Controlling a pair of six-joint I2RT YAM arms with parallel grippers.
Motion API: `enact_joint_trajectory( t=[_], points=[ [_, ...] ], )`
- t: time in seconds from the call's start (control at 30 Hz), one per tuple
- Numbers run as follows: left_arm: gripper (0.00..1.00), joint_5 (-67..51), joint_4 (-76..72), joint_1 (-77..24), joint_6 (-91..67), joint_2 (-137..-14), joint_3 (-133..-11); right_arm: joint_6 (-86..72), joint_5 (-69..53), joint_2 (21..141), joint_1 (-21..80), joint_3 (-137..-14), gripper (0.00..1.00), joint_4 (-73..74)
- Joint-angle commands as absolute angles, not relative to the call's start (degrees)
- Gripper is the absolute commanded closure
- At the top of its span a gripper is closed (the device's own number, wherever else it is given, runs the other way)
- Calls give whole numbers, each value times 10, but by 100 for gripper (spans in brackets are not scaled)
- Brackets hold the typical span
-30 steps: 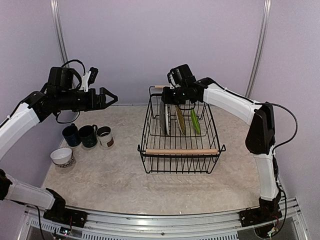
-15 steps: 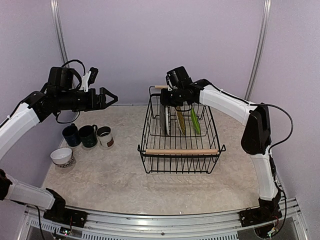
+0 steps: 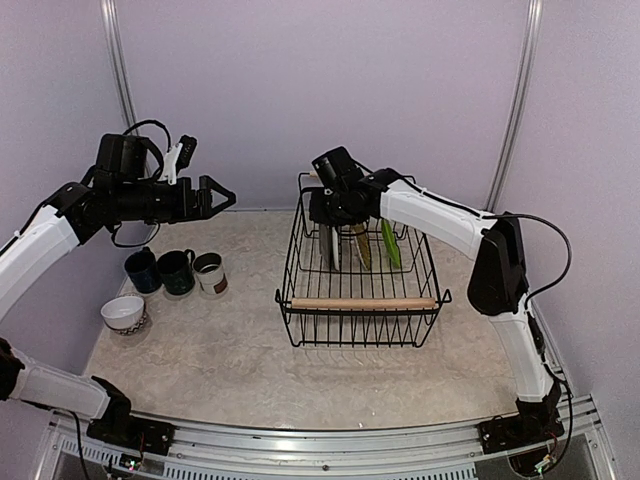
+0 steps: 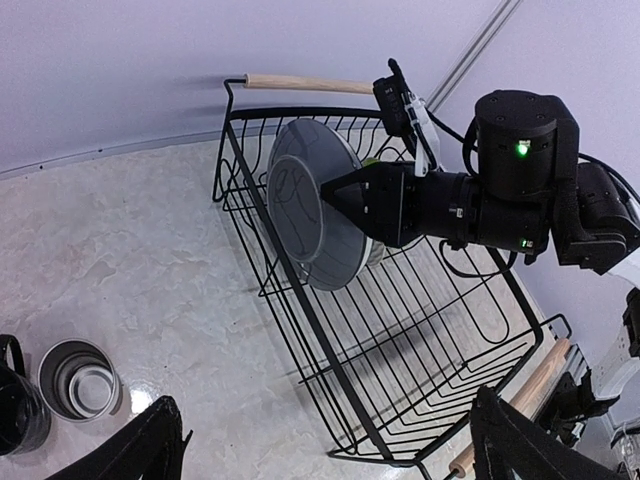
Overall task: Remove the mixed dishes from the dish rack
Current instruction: Grab the plate from the dish rack.
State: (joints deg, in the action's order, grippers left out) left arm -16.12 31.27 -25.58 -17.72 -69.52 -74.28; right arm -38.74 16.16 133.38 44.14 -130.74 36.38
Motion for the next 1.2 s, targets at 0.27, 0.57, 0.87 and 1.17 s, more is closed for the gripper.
enact_joint_trajectory(
  t=[0.27,0.57,0.87,1.17],
  points=[
    [5,-167,322,-260,-180,-694,-754,-394,260,1353,467,-1365,100,395],
    [5,-167,322,-259,-180,-696,-754,-392,279,1325,475,-1366,100,395],
    [5,-166,324,-259,-181,-703,-755,-376,229,1254,475,-1316,100,317],
    [5,-162,324,-258,-184,-708,-755,-325,134,1178,475,-1238,100,220]
  ],
)
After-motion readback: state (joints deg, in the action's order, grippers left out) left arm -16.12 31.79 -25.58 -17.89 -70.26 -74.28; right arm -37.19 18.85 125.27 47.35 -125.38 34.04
